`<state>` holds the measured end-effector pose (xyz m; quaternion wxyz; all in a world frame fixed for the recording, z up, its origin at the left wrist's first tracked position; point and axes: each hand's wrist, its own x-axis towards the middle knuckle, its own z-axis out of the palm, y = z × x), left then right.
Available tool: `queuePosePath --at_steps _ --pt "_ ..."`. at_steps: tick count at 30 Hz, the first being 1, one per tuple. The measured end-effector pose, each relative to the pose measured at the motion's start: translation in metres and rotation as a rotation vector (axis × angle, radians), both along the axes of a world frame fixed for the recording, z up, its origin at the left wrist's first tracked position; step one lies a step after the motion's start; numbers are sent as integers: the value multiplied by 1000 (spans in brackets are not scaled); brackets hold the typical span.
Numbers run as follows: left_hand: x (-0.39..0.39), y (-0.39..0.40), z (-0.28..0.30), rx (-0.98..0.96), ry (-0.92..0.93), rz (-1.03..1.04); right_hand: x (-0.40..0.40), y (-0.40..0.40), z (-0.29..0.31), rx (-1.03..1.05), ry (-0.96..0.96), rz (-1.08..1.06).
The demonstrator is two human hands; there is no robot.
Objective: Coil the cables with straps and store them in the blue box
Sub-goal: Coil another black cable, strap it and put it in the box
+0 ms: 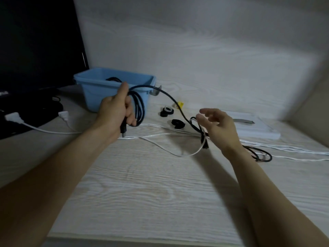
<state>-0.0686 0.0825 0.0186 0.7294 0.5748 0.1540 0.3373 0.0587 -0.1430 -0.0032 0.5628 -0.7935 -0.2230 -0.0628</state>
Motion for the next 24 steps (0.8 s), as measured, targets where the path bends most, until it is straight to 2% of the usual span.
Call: queuePosePath --at_steps 3,6,8,10,13,17,24 --pt "-7 -15 1 136 37 -96 -17 10 0 34 -132 181" --pt "-12 -27 -2 317 133 -292 -36 27 -3 10 -249 400" --pt "-15 -34 -5 403 204 -407 -43 36 -5 39 -251 493" --pt "-17 -38 -6 384 232 -497 -46 37 -4 64 -227 513" --pt "-17 -40 -5 247 193 -582 -46 32 -1 79 -171 469" --pt "-16 -29 3 -88 59 -607 -42 30 -1 44 -151 384" --pt "-11 -10 3 -453 -119 -460 -32 29 -5 -123 -170 302"
